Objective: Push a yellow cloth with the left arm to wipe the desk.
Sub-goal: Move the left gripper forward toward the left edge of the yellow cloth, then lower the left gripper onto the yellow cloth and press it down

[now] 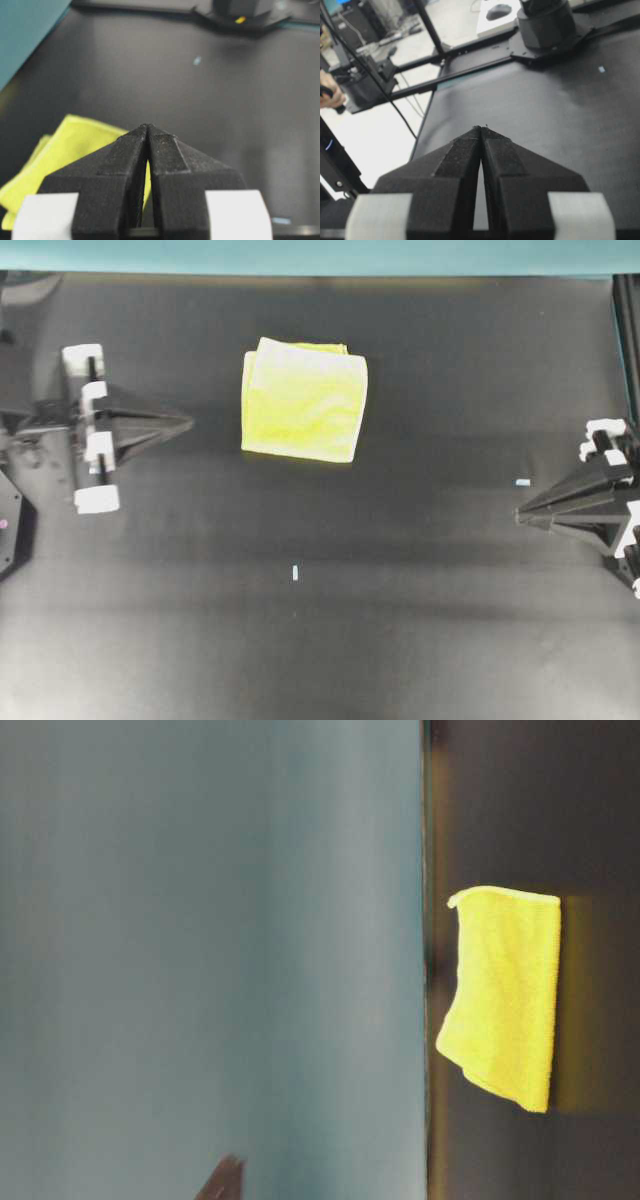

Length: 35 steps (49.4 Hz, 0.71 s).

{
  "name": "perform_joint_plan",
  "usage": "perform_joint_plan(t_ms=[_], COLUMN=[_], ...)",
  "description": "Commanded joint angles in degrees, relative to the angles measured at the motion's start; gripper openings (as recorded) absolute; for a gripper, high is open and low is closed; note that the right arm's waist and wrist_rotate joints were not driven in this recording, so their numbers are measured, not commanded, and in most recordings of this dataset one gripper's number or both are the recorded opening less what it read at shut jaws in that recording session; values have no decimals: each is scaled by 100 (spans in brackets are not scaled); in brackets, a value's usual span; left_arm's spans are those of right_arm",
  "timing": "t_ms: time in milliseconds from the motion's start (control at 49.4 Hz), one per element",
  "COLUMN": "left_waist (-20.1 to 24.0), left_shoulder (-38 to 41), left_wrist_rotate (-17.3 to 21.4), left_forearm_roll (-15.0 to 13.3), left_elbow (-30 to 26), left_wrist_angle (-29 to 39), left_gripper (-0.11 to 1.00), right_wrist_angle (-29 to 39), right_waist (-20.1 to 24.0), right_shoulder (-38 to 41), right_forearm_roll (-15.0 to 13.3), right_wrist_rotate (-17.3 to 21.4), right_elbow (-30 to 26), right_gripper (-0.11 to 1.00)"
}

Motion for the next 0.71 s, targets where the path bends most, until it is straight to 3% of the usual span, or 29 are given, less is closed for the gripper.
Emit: perform_joint_plan(t_ms=[0, 122, 324, 405, 689], left_waist=[132, 360, 747, 861, 1230], left_shoulder=[624, 1433, 2646, 3076, 4324], left_wrist_rotate=[-18, -105, -255, -255, -229], left_forearm_roll=[18, 18, 18, 18, 18], left_elbow=[-422, -870, -1538, -1767, -2347], left_wrist_angle=[-141, -167, -123, -123, -149], left_gripper=[2, 17, 74, 88, 87], right_wrist_angle=[0, 0, 0, 0, 0], right_waist=[0, 0, 0, 0, 0], right_shoulder=[53, 44, 44, 44, 35], right_forearm_roll=[9, 0, 9, 9, 0], right_wrist_rotate=[0, 0, -9, -9, 0], right_elbow=[-35, -26, 0, 0, 18], right_gripper=[0, 0, 0, 0, 0])
